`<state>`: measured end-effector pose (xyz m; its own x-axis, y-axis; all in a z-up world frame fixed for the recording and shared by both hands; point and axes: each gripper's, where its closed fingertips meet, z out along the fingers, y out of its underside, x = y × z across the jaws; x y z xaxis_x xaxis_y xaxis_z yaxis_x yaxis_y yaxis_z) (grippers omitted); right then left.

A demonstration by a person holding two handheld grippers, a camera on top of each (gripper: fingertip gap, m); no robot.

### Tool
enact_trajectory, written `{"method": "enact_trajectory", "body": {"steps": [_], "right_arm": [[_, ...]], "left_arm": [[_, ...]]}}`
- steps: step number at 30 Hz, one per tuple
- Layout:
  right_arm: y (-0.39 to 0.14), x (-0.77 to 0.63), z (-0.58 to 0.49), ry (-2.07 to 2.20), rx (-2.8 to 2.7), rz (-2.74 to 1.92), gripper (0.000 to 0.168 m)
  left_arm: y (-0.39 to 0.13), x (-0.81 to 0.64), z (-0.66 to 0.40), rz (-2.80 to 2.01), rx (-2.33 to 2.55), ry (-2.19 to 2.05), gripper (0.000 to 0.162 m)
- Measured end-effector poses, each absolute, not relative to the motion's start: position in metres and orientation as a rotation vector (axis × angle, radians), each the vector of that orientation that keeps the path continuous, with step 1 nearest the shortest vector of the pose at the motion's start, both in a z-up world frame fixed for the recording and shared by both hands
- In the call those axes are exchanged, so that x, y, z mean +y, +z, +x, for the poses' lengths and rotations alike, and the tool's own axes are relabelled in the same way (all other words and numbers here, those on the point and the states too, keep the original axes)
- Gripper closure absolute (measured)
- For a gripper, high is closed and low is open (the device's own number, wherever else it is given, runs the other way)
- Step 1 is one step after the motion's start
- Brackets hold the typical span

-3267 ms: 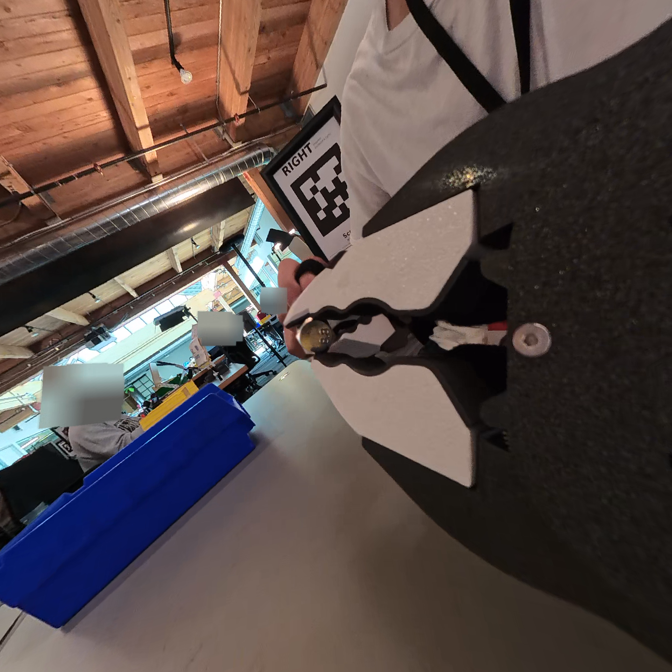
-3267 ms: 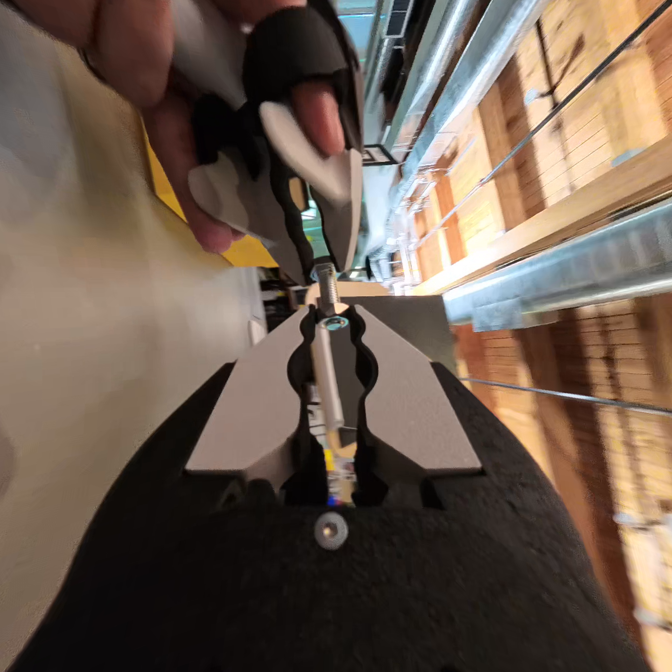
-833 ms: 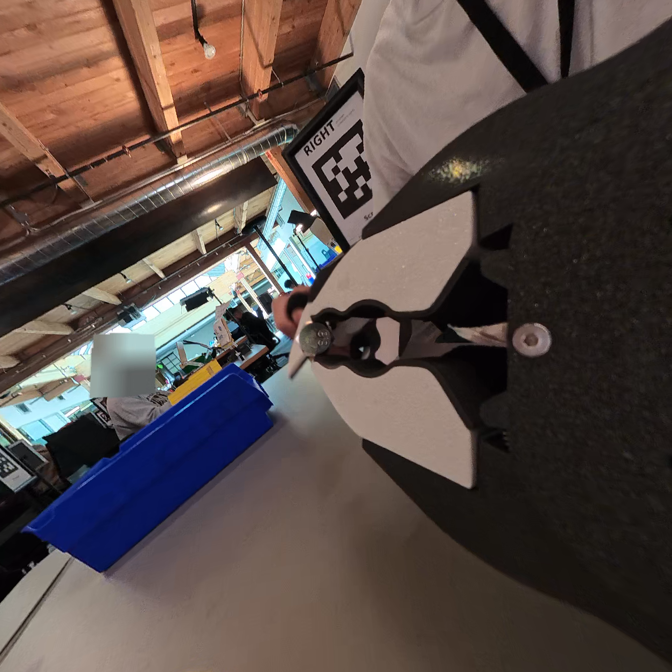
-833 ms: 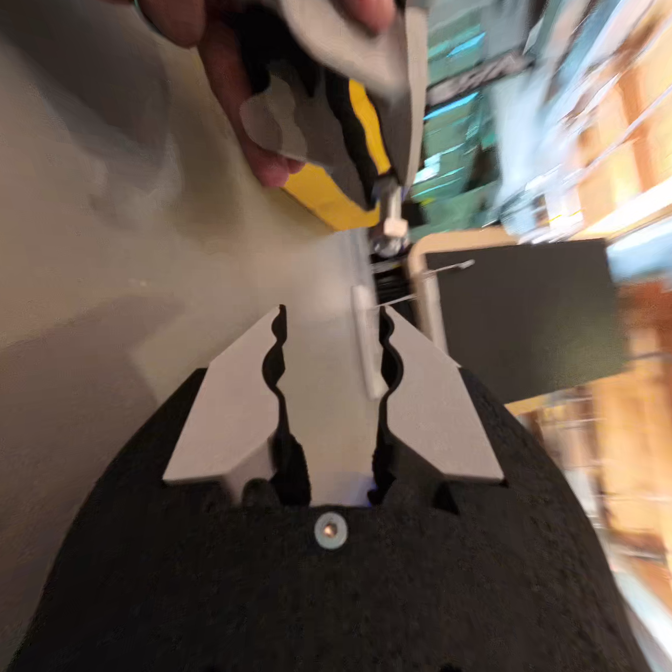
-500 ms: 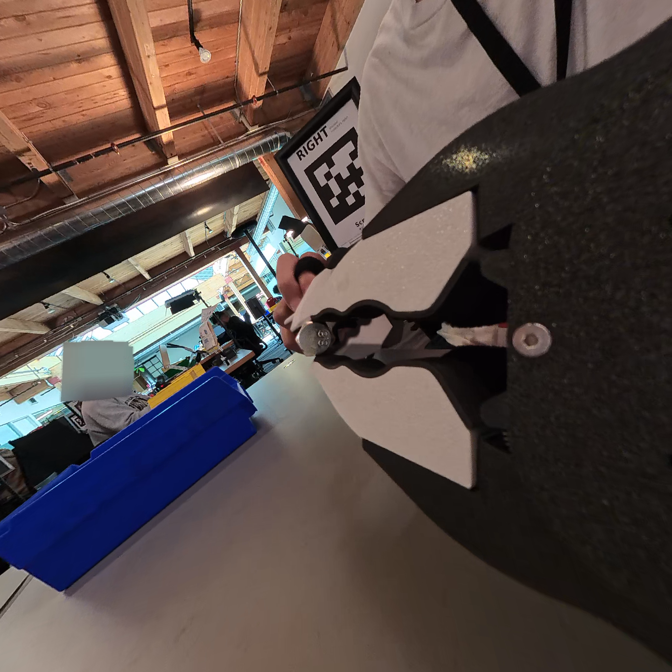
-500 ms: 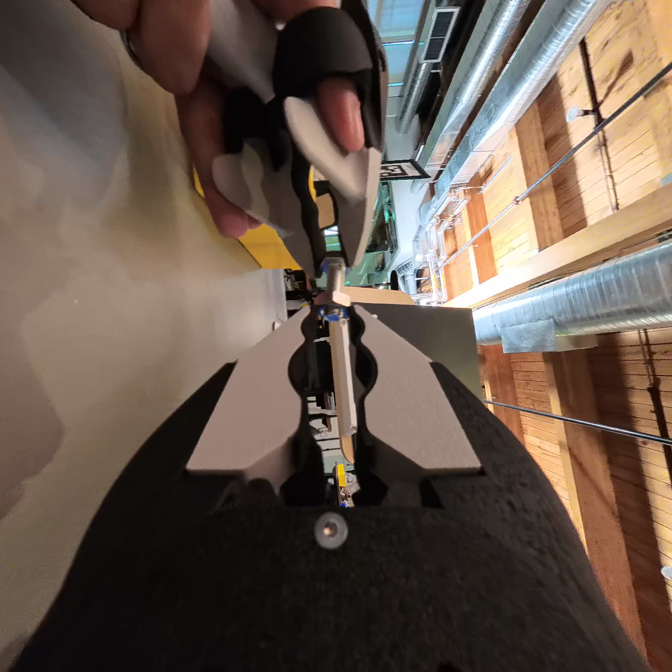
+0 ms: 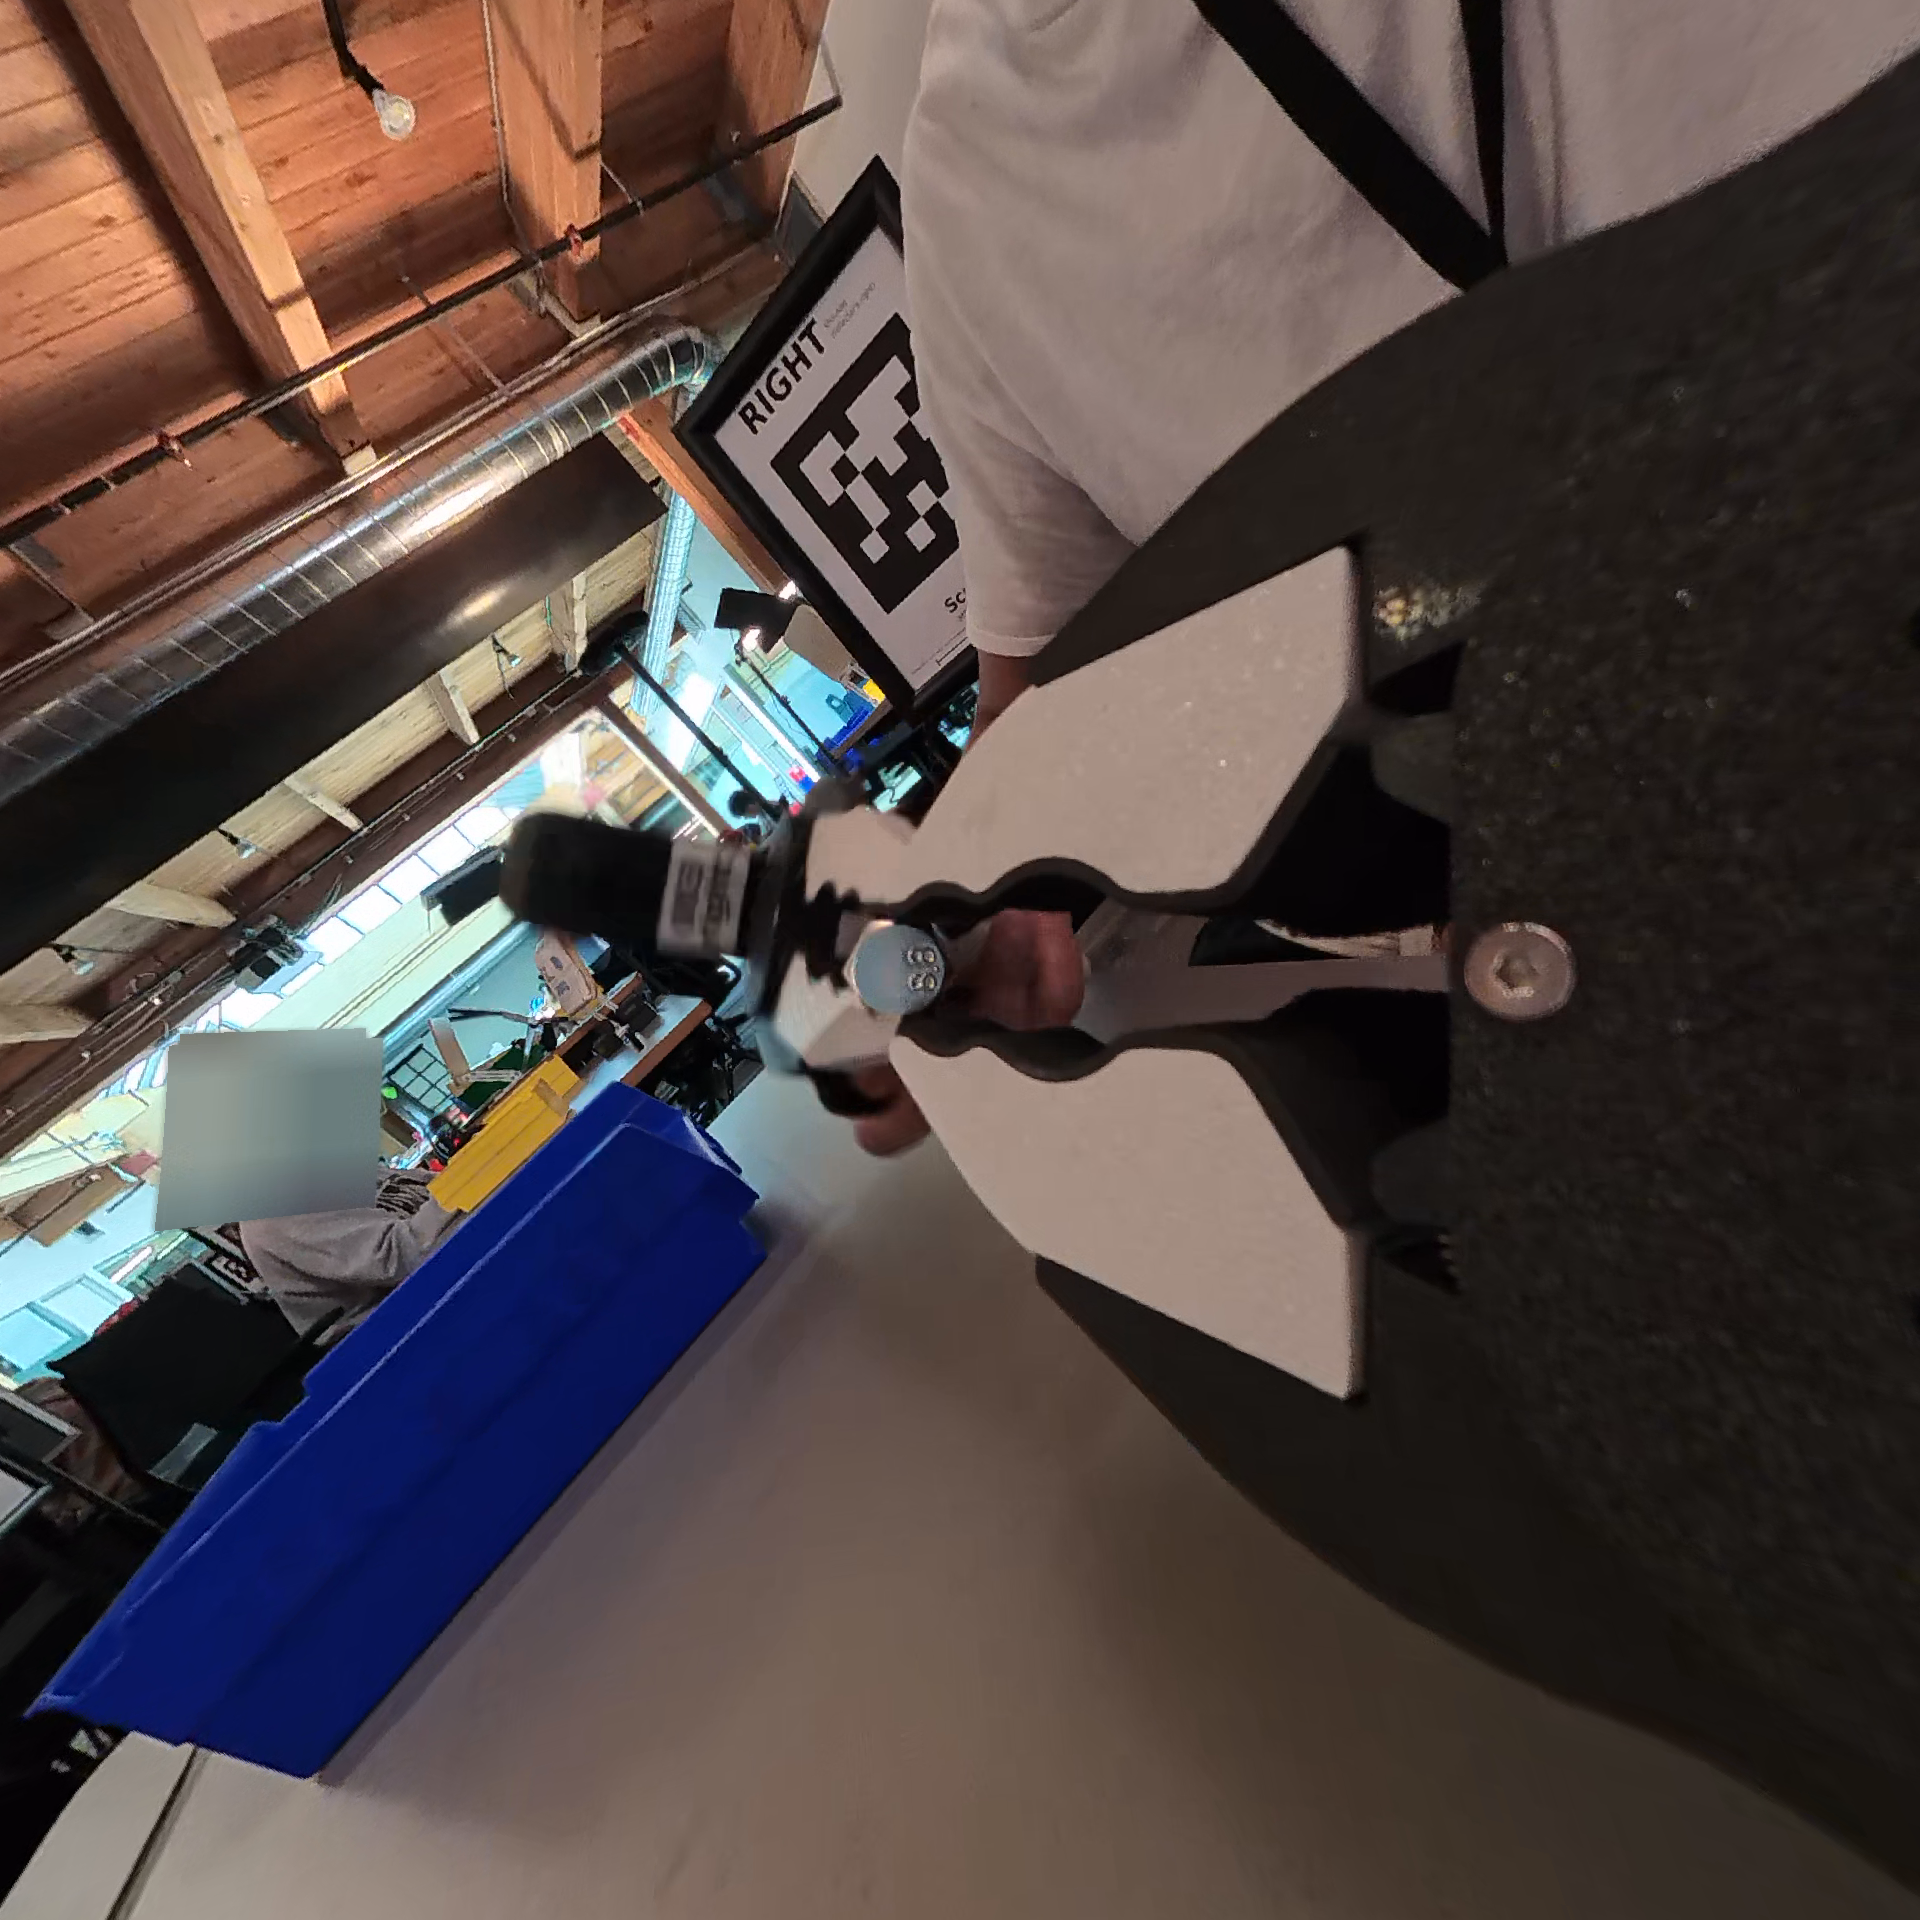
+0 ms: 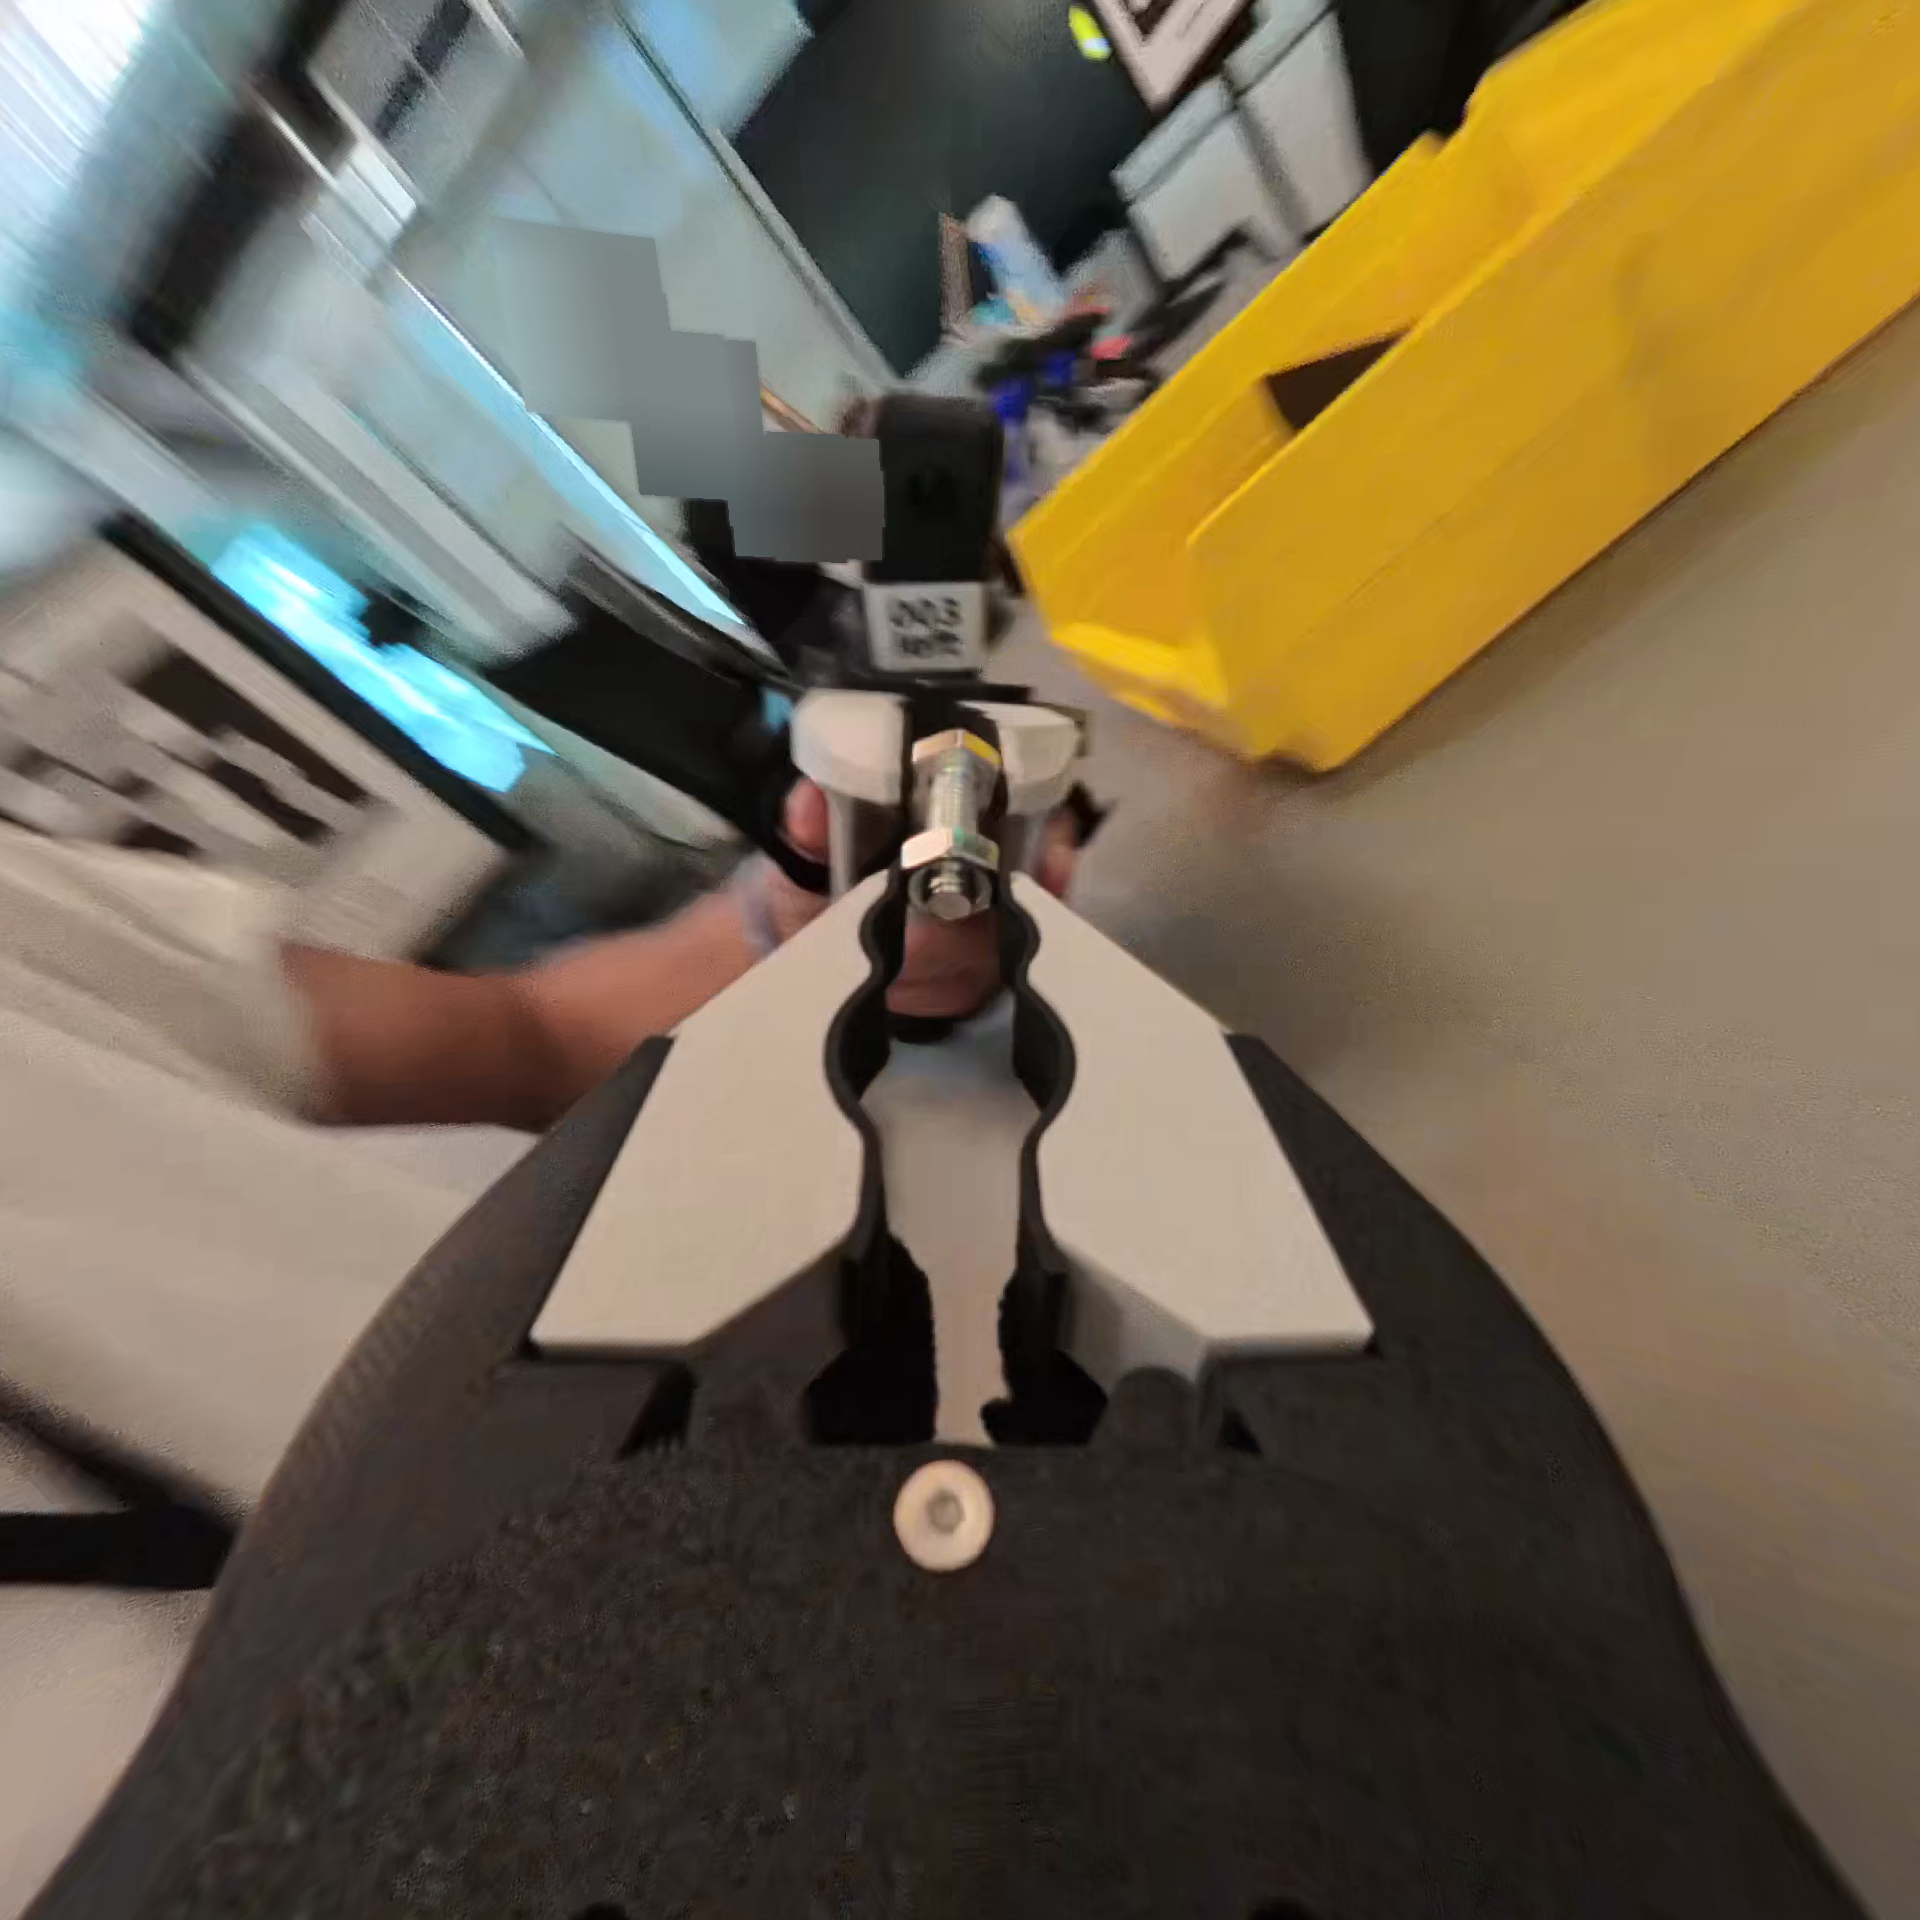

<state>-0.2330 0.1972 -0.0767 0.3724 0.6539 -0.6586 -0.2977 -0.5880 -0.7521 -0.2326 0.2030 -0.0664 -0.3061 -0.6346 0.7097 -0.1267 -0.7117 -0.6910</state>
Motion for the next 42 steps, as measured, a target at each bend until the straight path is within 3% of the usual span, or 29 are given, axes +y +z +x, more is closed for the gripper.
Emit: {"method": "enact_trajectory", "body": {"steps": [3, 5, 6, 8, 10, 14, 18, 21, 26, 27, 32, 42], "right_arm": [[-0.073, 0.198, -0.232, 1.842, -0.008, -1.680, 0.152], [-0.079, 0.196, -0.237, 1.790, -0.034, -1.705, 0.152], [-0.081, 0.193, -0.241, 1.709, -0.106, -1.732, 0.144], [-0.086, 0.190, -0.248, 1.491, -0.279, -1.780, 0.128], [-0.098, 0.193, -0.248, 1.142, -0.474, -1.831, 0.122], [-0.117, 0.210, -0.228, 0.161, -0.858, -1.734, 0.119], [-0.094, 0.215, -0.217, -0.642, -1.073, -1.315, 0.123], [-0.078, 0.208, -0.224, -0.895, -1.143, -1.041, 0.137], [-0.076, 0.209, -0.222, -0.981, -1.170, -0.998, 0.143], [-0.077, 0.209, -0.222, -0.981, -1.179, -0.997, 0.151], [-0.084, 0.210, -0.220, -0.724, -1.128, -1.186, 0.152], [-0.084, 0.203, -0.227, 1.179, -0.380, -1.759, 0.152]], "left_arm": [[-0.068, 0.204, -0.231, -1.606, 0.947, -2.075, 0.145], [-0.069, 0.208, -0.232, -1.618, 0.908, -2.113, 0.145], [-0.067, 0.212, -0.233, -1.614, 0.869, -2.132, 0.145], [-0.063, 0.219, -0.236, -1.600, 0.802, -2.169, 0.146], [-0.065, 0.225, -0.238, -1.618, 0.767, -2.150, 0.146], [-0.069, 0.228, -0.238, -1.656, 0.739, -2.138, 0.145], [-0.077, 0.222, -0.233, -1.720, 0.733, -2.160, 0.145], [-0.078, 0.220, -0.231, -1.737, 0.695, -2.203, 0.145], [-0.078, 0.214, -0.230, -1.741, 0.715, -2.237, 0.145], [-0.077, 0.213, -0.230, -1.734, 0.710, -2.244, 0.145], [-0.082, 0.213, -0.229, -1.754, 0.761, -2.184, 0.146], [-0.076, 0.209, -0.230, -1.679, 0.891, -2.075, 0.145]]}}
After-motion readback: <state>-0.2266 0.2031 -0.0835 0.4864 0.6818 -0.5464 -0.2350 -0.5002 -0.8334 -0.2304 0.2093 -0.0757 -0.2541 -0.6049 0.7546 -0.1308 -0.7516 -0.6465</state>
